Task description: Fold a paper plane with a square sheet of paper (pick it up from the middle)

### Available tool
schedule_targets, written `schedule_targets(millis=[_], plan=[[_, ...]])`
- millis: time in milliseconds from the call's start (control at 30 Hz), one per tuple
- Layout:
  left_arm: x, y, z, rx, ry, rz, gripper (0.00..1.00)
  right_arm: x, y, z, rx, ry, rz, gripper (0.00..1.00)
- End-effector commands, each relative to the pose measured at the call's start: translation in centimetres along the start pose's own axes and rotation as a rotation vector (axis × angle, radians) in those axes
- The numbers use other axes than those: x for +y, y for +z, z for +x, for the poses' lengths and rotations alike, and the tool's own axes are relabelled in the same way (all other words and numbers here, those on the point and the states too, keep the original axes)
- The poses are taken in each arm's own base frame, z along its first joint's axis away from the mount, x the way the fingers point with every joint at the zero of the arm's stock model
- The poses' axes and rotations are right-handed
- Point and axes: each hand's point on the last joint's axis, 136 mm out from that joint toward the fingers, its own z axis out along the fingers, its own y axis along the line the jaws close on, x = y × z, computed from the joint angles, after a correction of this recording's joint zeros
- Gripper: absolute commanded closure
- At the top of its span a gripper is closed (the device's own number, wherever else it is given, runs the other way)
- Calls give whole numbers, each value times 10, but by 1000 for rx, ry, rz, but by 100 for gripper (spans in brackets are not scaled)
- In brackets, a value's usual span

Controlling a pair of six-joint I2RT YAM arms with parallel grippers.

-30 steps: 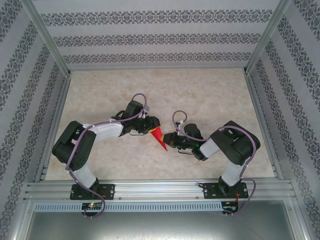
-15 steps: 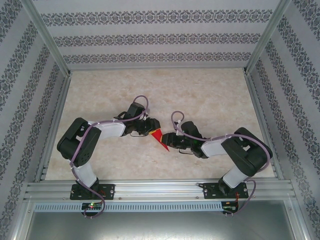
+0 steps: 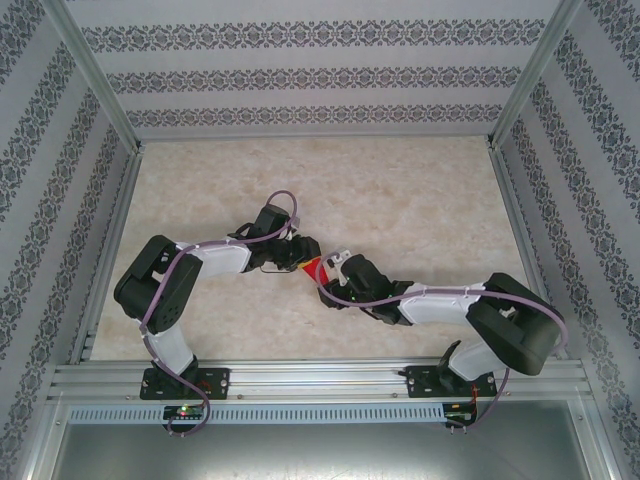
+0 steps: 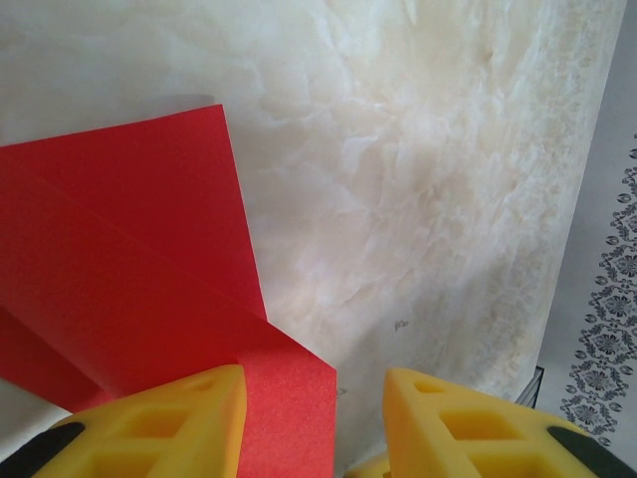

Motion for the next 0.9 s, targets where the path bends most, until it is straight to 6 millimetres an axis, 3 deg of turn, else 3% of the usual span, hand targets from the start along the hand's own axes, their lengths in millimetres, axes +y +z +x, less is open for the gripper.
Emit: schedule_targets(millis=[0, 633, 867], plan=[[-16, 0, -3, -18, 56, 38, 58, 3, 6, -8, -10, -118, 35, 54], [-21, -3, -3, -13, 59, 45, 58, 11, 23, -10, -29, -154, 25, 72], [-22, -5, -2, -11, 61, 46, 58, 10, 26, -10, -52, -127, 16, 73]])
